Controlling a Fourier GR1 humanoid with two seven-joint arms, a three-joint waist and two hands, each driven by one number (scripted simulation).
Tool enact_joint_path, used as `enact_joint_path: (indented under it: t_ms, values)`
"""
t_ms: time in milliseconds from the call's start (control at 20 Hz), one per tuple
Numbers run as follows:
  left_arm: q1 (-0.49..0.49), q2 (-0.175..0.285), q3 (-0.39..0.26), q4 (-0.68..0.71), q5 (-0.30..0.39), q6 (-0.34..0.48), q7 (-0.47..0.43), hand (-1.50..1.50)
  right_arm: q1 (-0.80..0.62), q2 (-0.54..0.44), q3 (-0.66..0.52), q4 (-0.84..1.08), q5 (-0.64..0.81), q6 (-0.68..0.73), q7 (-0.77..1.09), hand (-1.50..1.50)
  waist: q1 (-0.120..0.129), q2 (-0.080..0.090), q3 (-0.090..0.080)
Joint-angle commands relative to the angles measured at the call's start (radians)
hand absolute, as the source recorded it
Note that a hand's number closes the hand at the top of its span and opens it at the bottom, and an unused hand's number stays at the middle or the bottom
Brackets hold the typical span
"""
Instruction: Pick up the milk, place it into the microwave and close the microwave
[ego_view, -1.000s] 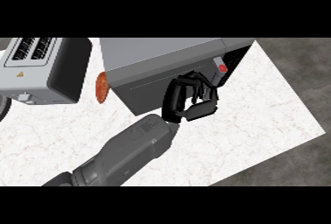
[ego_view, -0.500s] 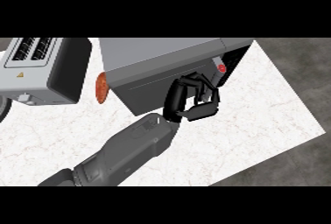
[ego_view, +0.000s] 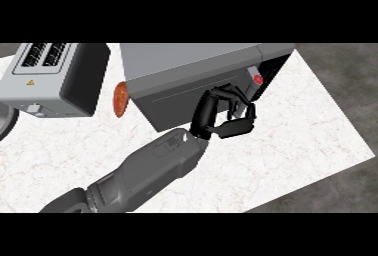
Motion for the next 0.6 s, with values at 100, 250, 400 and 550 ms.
enact_joint_path:
  t_ms: [100,250,400,550]
  values:
    - [0.038,0.002,0.061,0.153,0.072,0.072,0.043,1.5,0.019,-0.009,-0.028,-0.022,-0.023,-0.016,0.007,-1.5,0.039,0.005,-0.004]
    - [0.057,0.002,0.045,0.162,0.088,0.047,0.041,1.5,0.035,-0.019,-0.044,-0.039,-0.041,-0.015,0.013,-1.5,0.056,0.001,-0.005]
    - [0.05,0.003,0.041,0.169,0.104,0.028,0.042,-1.5,0.053,-0.022,-0.064,-0.045,-0.046,-0.022,0.017,-1.5,0.062,0.001,-0.005]
    - [0.051,0.002,0.028,0.169,0.116,0.018,0.032,-1.5,0.067,-0.028,-0.06,-0.06,-0.05,-0.023,0.029,-1.5,0.073,0.004,-0.005]
